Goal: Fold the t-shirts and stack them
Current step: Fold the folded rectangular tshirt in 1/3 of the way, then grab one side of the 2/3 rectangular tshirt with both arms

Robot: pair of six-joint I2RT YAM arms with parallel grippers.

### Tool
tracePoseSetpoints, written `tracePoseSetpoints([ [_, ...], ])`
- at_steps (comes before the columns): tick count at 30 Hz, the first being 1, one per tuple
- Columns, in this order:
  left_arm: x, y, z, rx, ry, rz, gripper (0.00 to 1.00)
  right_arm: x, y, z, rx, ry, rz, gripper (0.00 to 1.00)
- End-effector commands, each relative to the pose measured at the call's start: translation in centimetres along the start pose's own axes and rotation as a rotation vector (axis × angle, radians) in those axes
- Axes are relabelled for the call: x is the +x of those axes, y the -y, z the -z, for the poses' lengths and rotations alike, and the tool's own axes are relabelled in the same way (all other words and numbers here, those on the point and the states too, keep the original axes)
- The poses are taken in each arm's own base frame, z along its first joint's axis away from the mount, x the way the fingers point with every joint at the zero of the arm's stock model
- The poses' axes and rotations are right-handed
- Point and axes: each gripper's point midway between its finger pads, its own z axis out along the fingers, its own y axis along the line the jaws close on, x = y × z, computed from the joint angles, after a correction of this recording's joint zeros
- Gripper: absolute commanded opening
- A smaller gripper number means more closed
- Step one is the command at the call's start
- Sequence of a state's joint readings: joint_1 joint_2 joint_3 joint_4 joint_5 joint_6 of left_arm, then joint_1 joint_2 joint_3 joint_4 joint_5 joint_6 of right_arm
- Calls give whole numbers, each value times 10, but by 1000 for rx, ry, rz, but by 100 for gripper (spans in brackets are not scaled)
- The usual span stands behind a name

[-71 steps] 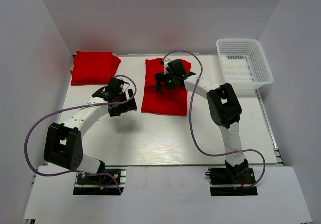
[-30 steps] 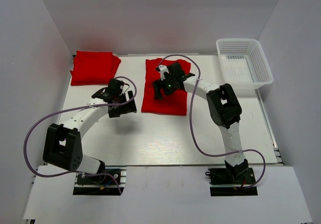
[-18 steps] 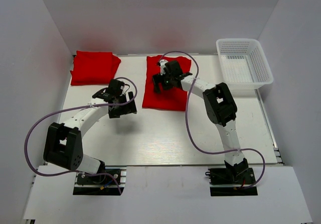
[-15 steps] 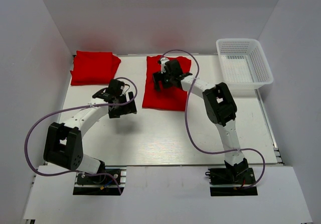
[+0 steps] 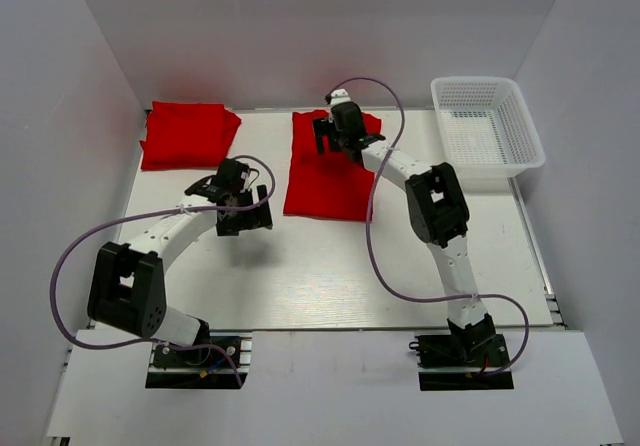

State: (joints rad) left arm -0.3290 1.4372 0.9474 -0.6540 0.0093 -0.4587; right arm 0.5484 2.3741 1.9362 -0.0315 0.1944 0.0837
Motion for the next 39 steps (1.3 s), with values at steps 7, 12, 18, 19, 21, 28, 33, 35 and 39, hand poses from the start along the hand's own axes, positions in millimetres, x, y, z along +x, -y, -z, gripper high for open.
tracePoseSetpoints([
  [7,-58,46,-24,117,76,-102,100,30,31,129,82,-149,-166,90],
  [12,-77,56,-48,104,85,-108,100,75,50,168,221,-249,-250,90],
  [18,-83,47,-78,-3,63,-154,100,113,53,183,253,-346,-266,90],
  [19,-80,48,-81,-15,57,-163,100,114,54,183,262,-347,-264,90],
  [21,-75,44,-86,-47,50,-172,100,115,53,182,266,-349,-278,90],
  [28,-56,39,-108,-154,16,-219,100,125,48,185,261,-362,-340,90],
  [33,-33,37,-121,-165,-42,-233,93,141,38,184,228,-399,-383,90],
  [35,-24,36,-124,-147,-65,-233,90,153,38,184,244,-425,-405,90],
  [39,-17,46,-129,-92,-70,-237,82,162,37,183,258,-444,-415,90],
])
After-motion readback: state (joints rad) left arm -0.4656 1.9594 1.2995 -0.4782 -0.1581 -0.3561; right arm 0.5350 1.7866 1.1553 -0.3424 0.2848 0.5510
